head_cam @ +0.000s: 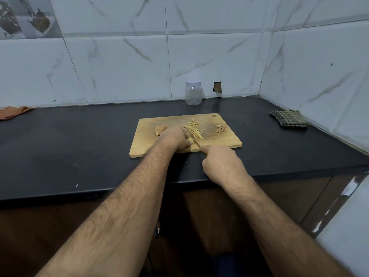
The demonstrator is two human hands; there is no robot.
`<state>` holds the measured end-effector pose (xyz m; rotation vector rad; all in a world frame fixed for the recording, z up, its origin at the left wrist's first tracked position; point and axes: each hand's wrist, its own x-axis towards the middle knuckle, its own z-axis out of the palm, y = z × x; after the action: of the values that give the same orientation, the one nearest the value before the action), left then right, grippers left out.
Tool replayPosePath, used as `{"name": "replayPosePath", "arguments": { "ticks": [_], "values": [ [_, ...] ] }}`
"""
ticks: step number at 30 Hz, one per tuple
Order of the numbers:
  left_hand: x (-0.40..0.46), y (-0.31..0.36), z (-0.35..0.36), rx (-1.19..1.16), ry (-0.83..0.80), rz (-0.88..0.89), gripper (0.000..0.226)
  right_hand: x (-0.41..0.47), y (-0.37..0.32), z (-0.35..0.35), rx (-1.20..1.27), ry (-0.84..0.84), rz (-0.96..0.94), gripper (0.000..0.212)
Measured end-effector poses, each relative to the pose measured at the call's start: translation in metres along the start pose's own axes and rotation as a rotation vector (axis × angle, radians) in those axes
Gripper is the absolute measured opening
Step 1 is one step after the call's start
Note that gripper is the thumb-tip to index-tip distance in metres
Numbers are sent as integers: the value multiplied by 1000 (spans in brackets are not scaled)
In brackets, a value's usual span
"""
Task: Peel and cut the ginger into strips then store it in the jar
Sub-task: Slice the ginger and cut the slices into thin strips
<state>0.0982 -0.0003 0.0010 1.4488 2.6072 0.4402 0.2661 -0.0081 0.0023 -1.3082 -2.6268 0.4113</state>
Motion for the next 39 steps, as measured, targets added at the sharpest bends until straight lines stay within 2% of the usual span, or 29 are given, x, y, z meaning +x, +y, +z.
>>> {"name": "replayPosePath", "arguments": {
  "ticks": [11, 16, 22, 29, 35, 39],
  "values": [
    [4, -6, 6, -25, 25, 1, 24, 22, -4, 4, 97, 82, 8, 48],
    [5, -7, 6, -6, 0, 20, 10, 27, -12, 7, 116, 75, -25, 48],
    [5, -8, 5, -11, 6, 22, 24, 33, -14, 10, 97, 56, -29, 50],
    [5, -7, 4, -56, 13, 0, 29, 35, -16, 3, 102, 38, -33, 44],
    [6, -6, 5, -43, 6, -9, 12, 19, -10, 6, 71, 17, -36, 45],
    [4, -6, 5, -44, 7, -10, 20, 3, -3, 6, 1, 2, -28, 43]
  ]
}}
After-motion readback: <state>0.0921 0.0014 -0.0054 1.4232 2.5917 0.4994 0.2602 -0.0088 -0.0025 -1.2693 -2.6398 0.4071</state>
